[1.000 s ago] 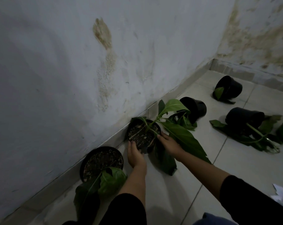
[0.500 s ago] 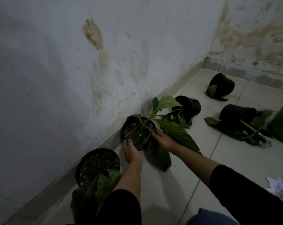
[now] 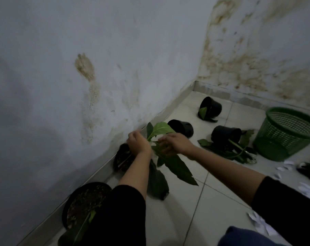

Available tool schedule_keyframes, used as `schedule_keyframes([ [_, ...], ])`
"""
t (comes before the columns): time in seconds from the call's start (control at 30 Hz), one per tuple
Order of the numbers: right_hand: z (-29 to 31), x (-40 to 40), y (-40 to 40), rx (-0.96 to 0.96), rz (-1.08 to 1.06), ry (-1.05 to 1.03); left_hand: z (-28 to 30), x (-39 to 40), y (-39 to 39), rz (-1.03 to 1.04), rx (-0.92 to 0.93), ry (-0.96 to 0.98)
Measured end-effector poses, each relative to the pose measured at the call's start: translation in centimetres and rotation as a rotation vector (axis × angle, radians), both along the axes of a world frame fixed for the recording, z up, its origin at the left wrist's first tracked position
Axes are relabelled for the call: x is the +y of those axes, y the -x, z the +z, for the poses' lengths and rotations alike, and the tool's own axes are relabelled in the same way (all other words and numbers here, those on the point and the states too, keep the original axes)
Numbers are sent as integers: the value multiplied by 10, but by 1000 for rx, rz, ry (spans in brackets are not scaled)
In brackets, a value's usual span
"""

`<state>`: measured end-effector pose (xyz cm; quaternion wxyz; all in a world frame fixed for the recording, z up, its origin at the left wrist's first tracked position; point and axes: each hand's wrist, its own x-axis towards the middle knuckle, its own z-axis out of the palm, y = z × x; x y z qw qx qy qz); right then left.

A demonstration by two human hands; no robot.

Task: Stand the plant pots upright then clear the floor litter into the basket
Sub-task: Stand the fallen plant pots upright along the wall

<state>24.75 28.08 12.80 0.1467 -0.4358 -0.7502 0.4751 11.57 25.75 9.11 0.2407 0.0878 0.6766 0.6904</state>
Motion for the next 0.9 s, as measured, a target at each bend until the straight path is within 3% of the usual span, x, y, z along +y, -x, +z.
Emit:
schedule_keyframes([
  [0.17,24,33,-45,90,-231,214,20,17,-40,-352,-10,-63],
  [0.27,22,51,-75,-60,-233,180,32,31,-54,-464,108,-76],
  [0.37,14,73,-106,-166,-191,88,42,50,-64,-494,181,-82],
  [0.5,-5,104,-133,-115,-247,95,38,73,-76,-556,260,-62],
  [0.9,-41,177,-187,-71,-136,142,31,147,-125,-429,107,139],
])
